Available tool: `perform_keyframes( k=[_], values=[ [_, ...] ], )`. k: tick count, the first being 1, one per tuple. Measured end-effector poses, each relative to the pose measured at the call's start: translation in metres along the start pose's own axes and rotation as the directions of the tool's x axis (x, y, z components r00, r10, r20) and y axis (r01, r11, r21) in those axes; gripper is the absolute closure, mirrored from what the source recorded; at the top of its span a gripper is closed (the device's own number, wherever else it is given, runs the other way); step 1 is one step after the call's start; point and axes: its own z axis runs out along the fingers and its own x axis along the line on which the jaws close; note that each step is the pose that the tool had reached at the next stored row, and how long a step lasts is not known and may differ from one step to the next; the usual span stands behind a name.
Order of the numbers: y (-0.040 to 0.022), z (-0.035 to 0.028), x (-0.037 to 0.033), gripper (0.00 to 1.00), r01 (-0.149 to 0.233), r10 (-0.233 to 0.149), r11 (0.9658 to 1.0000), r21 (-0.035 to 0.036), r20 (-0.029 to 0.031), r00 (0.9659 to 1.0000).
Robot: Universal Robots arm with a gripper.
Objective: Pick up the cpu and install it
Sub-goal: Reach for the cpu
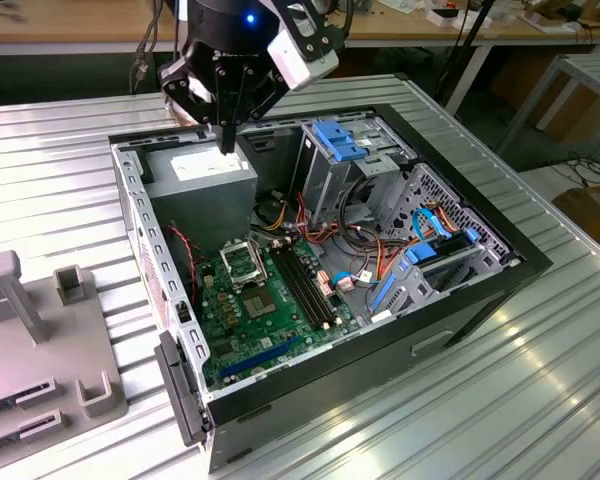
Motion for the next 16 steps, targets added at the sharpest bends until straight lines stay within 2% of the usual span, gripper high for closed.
perform_keyframes(
  k=[16],
  values=[
    [-0.0006,0.0011,0.0073,0.89,0.000,0.000,1.0000,0.0000,0.0000,1.0000]
  ],
)
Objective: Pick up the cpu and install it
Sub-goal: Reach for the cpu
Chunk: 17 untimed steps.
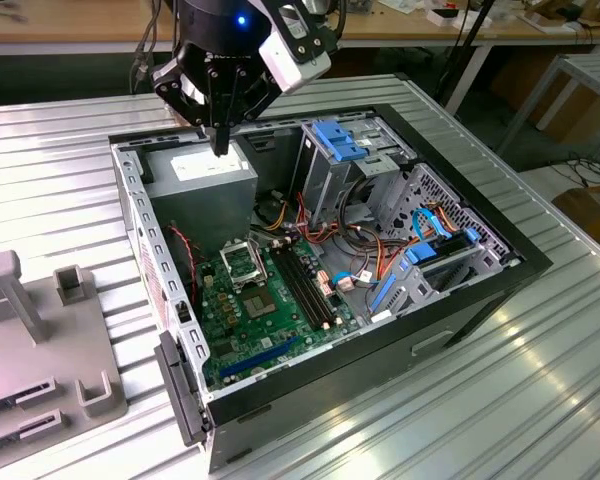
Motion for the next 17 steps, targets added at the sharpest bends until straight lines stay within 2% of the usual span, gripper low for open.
perform_keyframes(
  k=[17],
  values=[
    [-0.0006,0.0011,0.0077,0.89,0.000,0.000,1.0000,0.0000,0.0000,1.0000]
  ],
)
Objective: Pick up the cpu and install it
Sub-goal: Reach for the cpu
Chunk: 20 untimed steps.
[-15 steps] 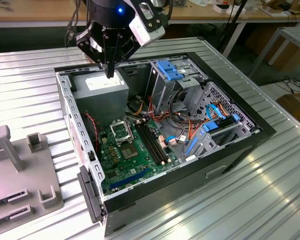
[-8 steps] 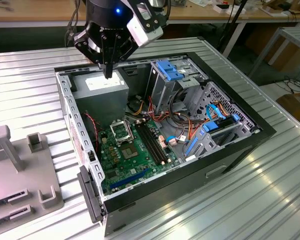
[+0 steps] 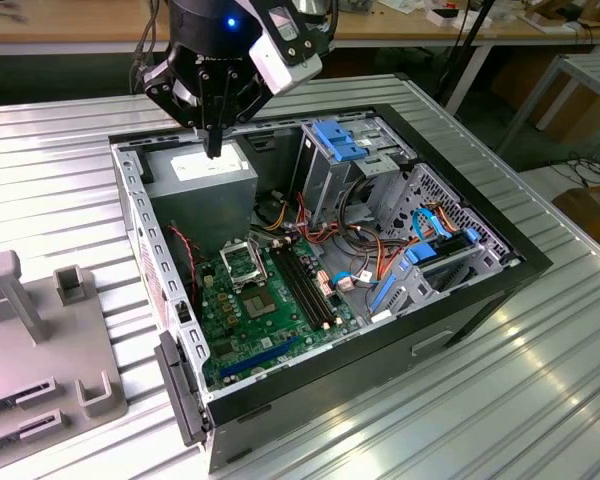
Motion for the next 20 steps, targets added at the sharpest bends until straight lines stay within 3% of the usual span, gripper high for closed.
perform_keyframes(
  k=[20],
  values=[
    [-0.0008,0.0013,0.0100,0.89,0.000,0.000,1.0000,-0.0001,0.0000,1.0000]
  ],
)
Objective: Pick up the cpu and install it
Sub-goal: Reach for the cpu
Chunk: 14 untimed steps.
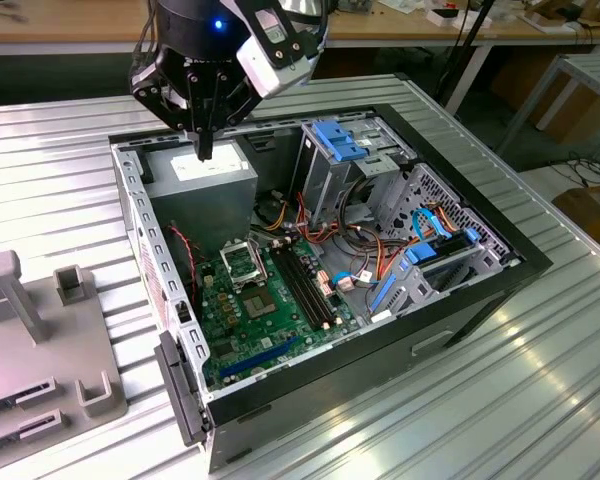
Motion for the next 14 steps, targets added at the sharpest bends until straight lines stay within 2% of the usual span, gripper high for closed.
perform_keyframes(
  k=[14],
  values=[
    [-0.0006,0.0009,0.0072,0.89,0.000,0.000,1.0000,0.0000,0.0000,1.0000]
  ],
)
